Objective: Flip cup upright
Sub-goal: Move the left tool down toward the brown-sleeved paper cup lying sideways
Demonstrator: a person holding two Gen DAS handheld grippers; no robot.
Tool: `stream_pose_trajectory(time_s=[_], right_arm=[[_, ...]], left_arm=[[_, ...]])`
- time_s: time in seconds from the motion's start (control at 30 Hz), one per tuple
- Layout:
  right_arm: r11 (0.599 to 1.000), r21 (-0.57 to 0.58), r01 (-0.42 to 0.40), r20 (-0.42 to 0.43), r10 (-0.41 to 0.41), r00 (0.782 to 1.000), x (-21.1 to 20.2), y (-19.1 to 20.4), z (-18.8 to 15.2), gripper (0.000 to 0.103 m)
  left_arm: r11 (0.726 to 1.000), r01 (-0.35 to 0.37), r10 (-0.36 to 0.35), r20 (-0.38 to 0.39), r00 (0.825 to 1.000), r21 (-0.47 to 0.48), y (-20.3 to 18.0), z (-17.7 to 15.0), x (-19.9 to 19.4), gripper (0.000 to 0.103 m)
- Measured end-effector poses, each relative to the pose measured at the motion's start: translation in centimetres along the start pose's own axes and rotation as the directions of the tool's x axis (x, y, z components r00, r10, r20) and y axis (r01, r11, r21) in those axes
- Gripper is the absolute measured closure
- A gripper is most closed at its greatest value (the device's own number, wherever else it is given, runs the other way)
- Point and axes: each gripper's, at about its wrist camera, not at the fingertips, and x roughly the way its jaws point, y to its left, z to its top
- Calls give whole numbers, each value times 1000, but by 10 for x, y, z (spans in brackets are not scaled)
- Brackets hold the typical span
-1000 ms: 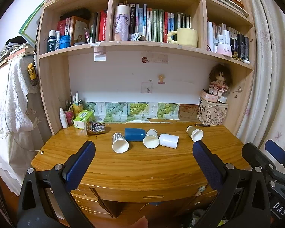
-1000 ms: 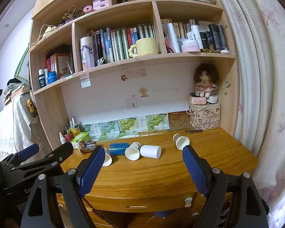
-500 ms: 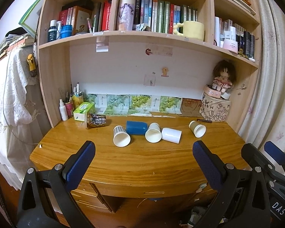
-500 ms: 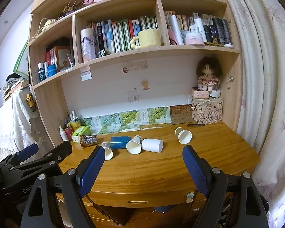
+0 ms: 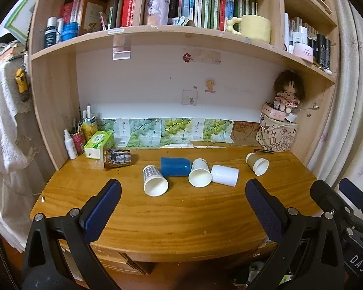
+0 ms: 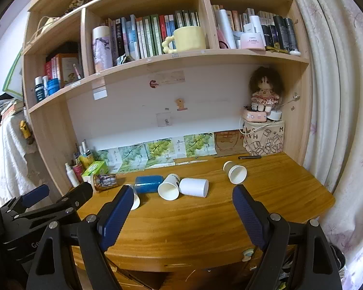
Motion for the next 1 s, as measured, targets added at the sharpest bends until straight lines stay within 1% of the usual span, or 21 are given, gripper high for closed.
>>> stream_pose_trajectory(time_s=[0.3,0.5,0.73,0.9,1.0], right_arm=[[996,66,58,-21,-57,998,33,23,12,19],[990,110,86,-26,-83,996,47,34,14,19],[976,187,112,-62,-102,993,66,44,12,19],[962,244,122,-97,-101,990,80,49,5,19],[954,281,106,-131,-71,989,89,49,2,19]], left_arm=[[998,49,-48,-37,998,26,27,22,30,1],[996,57,-54,-47,997,67,41,32,43,1],[993,61,-52,-91,994,99,62,34,59,1],[990,61,-43,-140,989,124,72,32,68,1],[990,70,-50,-163,985,121,77,30,73,1]])
